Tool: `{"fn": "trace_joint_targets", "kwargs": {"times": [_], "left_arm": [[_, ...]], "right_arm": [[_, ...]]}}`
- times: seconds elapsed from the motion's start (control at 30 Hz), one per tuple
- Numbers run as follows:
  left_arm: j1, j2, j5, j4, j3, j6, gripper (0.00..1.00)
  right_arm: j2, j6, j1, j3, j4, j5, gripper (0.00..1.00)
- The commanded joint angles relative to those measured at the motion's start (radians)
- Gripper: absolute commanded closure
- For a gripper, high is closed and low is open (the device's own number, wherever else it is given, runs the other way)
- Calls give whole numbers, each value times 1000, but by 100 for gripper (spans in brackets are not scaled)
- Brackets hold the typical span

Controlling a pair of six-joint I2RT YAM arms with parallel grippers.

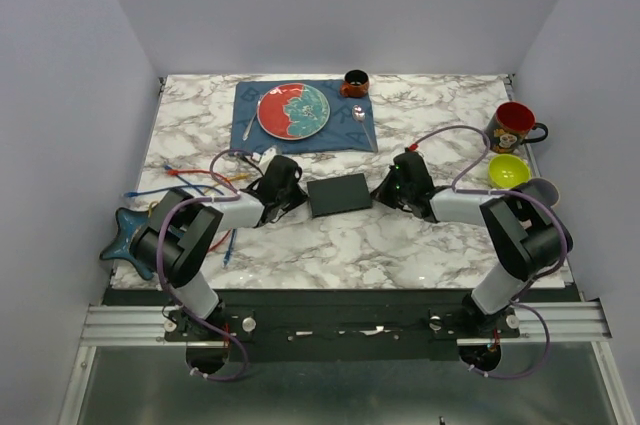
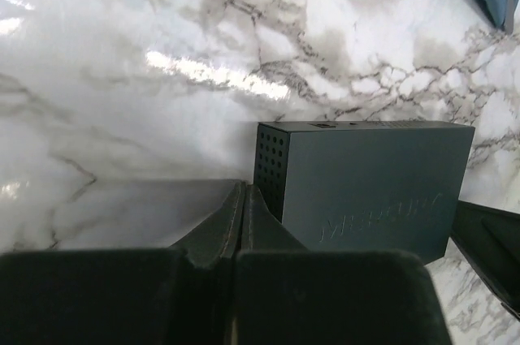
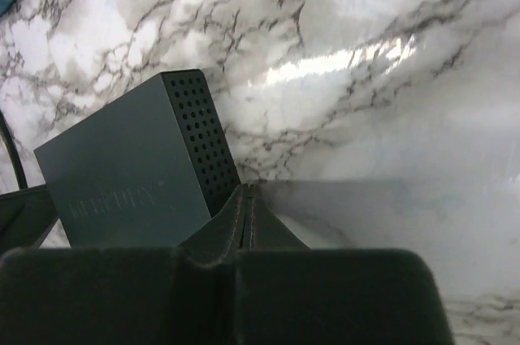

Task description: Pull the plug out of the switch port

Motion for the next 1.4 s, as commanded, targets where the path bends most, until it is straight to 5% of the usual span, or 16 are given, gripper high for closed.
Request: {"fn": "trace_joint_targets", "kwargs": {"times": [0.0, 0.2, 0.5, 0.53, 0.57, 0.63, 0.67, 0.7, 0.77, 1.03, 1.07, 1.2, 1.37], "left_arm": [[-66, -41, 55, -51, -101, -29, 100], [-69, -143, -9, -108, -133, -23, 100], [-29, -204, -119, -290, -33, 27, 99], [-20, -245, -138, -312, -23, 33, 92], [-9, -270, -156, -333, 2, 57, 56], [6, -349, -247, -424, 36, 77, 32], [11, -377, -268, -445, 66, 109, 9], [14, -405, -306, -487, 80, 126, 1], [20, -472, -316, -516, 114, 161, 1], [20, -579, -225, -553, 71, 90, 1], [18, -577, -215, -561, 70, 86, 1], [17, -572, -244, -570, 21, 76, 1], [17, -595, -170, -542, 16, 180, 2]], "right_arm": [[-19, 47, 105, -96, -19, -81, 99], [-74, 102, 181, -126, -11, -59, 99], [-175, 79, 129, -105, -113, 11, 99], [-194, 73, 98, -103, -145, 23, 99], [-220, 51, 84, -100, -165, 23, 99], [-295, 18, 67, -87, -239, 92, 94], [-322, -40, 67, -68, -252, 102, 81], [-345, -65, 67, -59, -272, 109, 74], [-419, -123, 67, -31, -336, 131, 57], [-668, -327, 119, -79, -299, 134, 41], [-694, -365, 127, -102, -269, 140, 1], [-821, -447, 148, -180, -146, 203, 0], [-820, -474, 148, -157, -203, 293, 0]]}}
